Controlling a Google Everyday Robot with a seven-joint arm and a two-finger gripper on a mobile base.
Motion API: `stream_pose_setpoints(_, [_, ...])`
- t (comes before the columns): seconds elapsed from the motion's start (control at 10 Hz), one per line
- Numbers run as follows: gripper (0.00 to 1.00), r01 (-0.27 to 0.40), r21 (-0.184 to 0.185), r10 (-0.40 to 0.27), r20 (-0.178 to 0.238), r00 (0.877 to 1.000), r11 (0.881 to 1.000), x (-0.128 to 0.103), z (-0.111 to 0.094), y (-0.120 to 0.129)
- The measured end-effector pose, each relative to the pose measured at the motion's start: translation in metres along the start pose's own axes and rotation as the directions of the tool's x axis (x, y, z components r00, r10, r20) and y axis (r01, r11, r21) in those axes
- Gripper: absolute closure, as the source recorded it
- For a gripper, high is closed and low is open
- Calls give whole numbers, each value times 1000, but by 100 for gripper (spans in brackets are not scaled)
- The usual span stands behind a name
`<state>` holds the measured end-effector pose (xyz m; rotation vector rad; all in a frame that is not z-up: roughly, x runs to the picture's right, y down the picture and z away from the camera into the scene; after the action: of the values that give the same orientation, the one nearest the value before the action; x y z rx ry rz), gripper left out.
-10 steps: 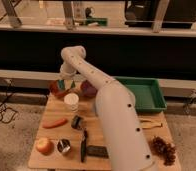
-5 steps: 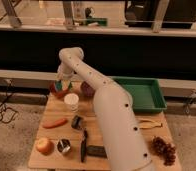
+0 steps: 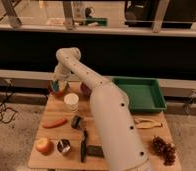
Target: Place sponge in red bowl
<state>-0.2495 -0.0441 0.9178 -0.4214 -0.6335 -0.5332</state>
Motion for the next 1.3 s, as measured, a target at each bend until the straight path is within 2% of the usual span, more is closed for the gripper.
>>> stream_pose_setpoints(0.5, [87,78,17,-77,-15,997,997,-19,-13,-18])
stream_pose_setpoints(0.7, [87,103,18,-103,-5,995,994,-24,-15,-24])
stream_pose_setpoints(1.3, [87,106,13,-106,-2,994,994,-24,-14,-24])
